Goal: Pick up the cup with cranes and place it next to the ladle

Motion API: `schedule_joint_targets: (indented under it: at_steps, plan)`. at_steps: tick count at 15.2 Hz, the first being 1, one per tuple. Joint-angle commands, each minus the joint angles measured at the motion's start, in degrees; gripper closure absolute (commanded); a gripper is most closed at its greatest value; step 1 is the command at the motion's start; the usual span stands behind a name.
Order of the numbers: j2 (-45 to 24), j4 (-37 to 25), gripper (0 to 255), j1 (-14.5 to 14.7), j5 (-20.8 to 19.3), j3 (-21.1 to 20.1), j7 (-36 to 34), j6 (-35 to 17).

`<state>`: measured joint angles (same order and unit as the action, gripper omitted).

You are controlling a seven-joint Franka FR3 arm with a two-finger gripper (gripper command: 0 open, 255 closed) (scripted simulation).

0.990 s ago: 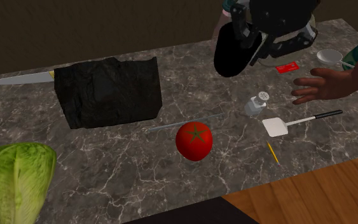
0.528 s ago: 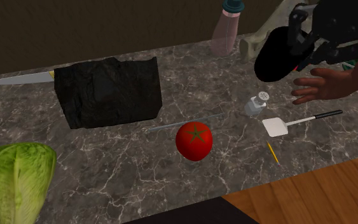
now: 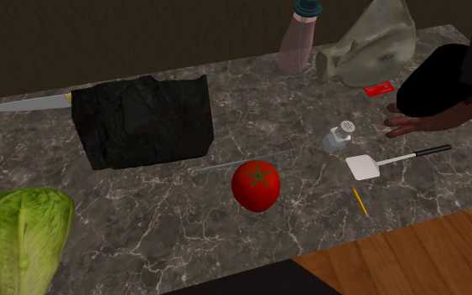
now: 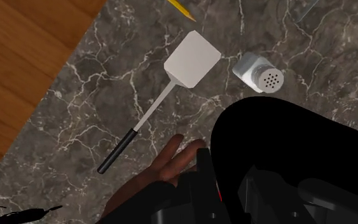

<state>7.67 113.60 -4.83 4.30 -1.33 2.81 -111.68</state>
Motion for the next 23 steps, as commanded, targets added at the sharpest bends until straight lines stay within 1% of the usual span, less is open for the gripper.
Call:
schedule_joint_targets:
  at_steps: [1, 6, 10, 14, 16, 23]
  plan:
    - [-2.41, -3.03, 255, -1.11, 0.04, 1.48, 2.60, 0.79]
    - [-8.94, -10.87, 255, -3.84, 0.65, 4.50, 8.42, 2.54]
    - [-15.04, -18.68, 255, -6.22, 1.61, 6.50, 12.80, 4.66]
    - [-22.10, -28.28, 255, -8.94, 2.89, 8.01, 16.83, 7.64]
    - [-26.54, -34.64, 255, -10.63, 3.71, 8.65, 18.83, 9.81]
    - [-26.32, -28.93, 255, -10.46, 3.82, 8.53, 19.35, 4.35]
